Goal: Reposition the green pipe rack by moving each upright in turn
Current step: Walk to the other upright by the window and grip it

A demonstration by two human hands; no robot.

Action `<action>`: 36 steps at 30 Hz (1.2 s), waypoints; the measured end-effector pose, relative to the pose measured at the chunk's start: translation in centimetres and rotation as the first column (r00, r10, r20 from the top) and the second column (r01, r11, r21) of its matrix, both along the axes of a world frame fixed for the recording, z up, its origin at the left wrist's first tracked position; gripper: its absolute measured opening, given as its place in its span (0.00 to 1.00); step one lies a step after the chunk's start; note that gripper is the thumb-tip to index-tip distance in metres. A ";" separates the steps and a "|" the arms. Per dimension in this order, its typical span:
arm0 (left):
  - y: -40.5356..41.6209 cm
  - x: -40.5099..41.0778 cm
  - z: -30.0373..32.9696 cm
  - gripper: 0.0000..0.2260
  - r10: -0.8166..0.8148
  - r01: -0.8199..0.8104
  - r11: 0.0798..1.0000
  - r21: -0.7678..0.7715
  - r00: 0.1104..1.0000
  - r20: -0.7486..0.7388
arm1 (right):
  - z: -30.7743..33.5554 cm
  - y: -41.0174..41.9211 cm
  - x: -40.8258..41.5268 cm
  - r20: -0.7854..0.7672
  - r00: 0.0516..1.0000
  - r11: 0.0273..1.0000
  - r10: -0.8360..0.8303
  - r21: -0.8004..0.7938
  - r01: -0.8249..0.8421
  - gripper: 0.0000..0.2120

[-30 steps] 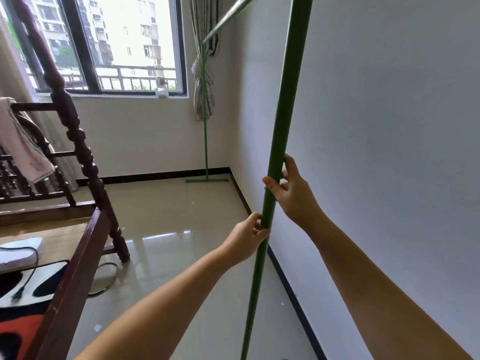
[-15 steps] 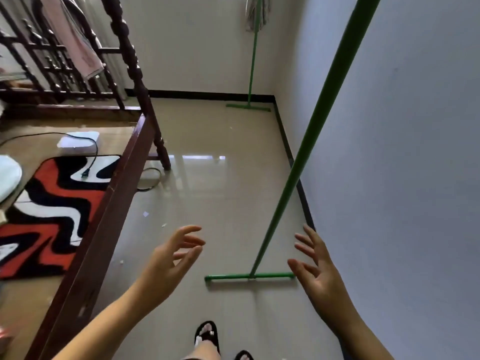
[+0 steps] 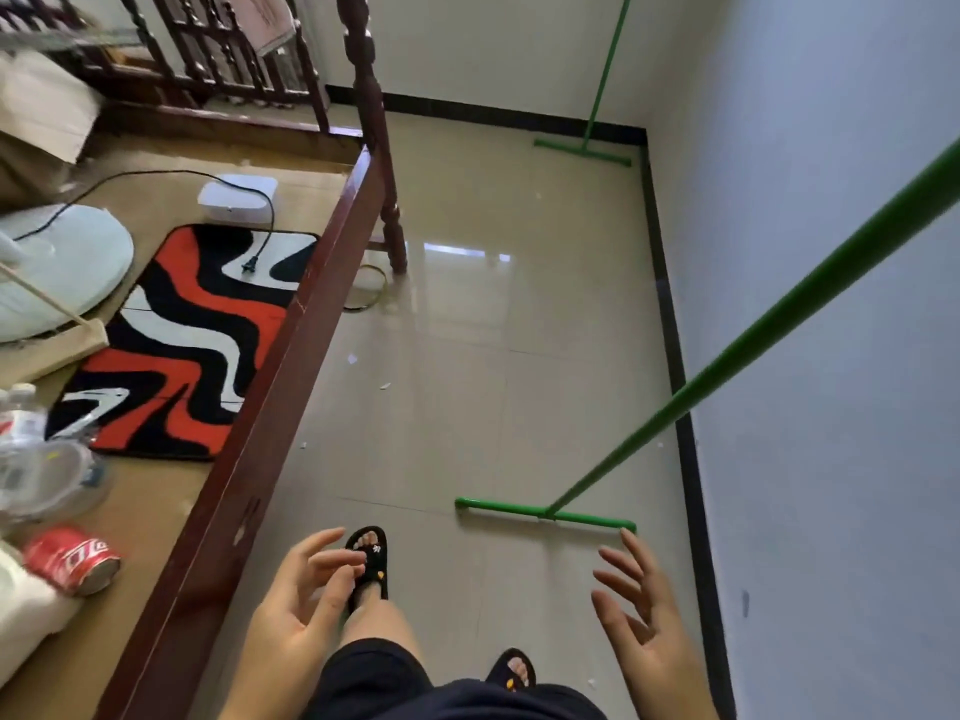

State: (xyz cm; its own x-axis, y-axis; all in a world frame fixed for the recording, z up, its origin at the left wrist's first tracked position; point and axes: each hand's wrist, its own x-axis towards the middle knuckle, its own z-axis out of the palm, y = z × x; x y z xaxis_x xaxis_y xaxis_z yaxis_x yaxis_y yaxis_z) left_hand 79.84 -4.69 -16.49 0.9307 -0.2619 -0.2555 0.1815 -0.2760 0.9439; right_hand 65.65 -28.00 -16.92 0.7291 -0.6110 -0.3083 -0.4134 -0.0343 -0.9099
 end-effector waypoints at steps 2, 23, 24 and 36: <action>0.4 2.9 0.0 0.11 -0.006 0.007 1.000 0.011 1.000 -0.005 | -0.5 0.6 2.8 -0.001 1.000 1.000 -0.031 -0.001 0.031 0.26; -0.5 37.3 -0.7 0.12 -0.104 0.107 0.992 0.061 0.993 -0.050 | -1.1 1.3 34.6 -0.004 0.964 0.963 -0.267 0.028 0.267 0.23; -1.6 38.7 -0.7 0.11 -0.118 0.120 0.991 0.057 0.992 -0.050 | -1.3 0.3 36.0 -0.002 0.960 0.960 -0.279 0.032 0.279 0.23; -24.3 58.6 0.3 0.09 -0.184 0.185 0.983 -0.005 0.981 0.056 | 0.6 -22.1 55.3 0.040 0.966 0.966 -0.257 -0.018 0.258 0.18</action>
